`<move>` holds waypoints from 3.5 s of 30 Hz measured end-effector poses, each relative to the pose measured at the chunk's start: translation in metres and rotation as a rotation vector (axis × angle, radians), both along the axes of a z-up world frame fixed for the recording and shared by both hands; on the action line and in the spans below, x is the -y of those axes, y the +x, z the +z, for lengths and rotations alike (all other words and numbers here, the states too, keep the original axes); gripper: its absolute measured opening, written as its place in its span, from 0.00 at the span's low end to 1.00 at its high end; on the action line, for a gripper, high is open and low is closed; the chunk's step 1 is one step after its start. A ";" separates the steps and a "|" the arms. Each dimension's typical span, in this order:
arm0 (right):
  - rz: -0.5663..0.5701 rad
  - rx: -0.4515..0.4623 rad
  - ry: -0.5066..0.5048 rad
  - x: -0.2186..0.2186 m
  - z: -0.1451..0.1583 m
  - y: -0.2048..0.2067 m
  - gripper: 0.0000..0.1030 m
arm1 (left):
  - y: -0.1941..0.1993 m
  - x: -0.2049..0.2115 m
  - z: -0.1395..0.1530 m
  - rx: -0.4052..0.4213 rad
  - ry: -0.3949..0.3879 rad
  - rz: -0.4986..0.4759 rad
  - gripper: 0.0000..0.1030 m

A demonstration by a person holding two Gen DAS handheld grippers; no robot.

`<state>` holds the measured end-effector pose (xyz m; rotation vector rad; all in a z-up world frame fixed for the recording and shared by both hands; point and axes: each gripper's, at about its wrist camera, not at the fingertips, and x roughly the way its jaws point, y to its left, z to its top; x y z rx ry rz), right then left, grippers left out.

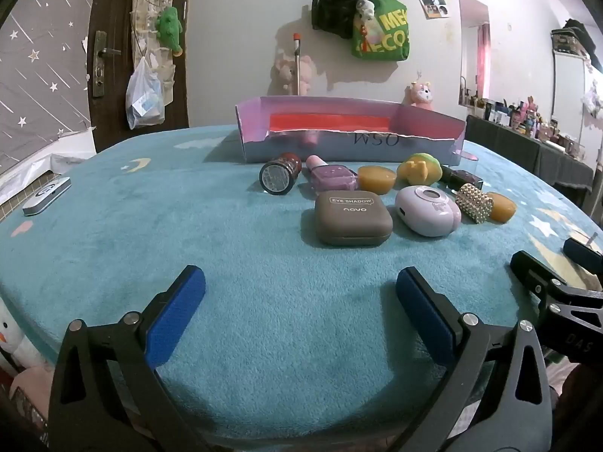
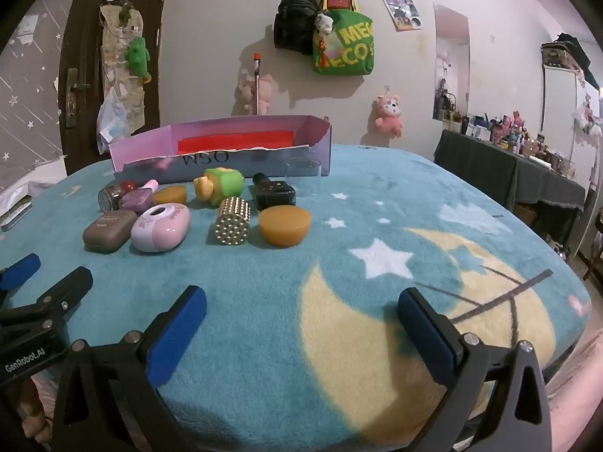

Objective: Organize rigid objects

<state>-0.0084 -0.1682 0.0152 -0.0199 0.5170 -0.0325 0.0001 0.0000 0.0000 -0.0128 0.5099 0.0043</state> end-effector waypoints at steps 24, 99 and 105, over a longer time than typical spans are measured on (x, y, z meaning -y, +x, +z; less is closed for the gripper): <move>0.002 -0.009 0.015 0.000 0.001 0.001 1.00 | 0.000 0.000 0.000 -0.001 0.000 0.000 1.00; 0.003 -0.022 0.017 -0.002 0.002 0.005 1.00 | 0.001 -0.001 0.002 -0.023 -0.006 -0.001 1.00; 0.022 -0.049 0.010 -0.001 0.008 0.010 1.00 | 0.015 -0.008 0.012 -0.046 -0.014 -0.007 1.00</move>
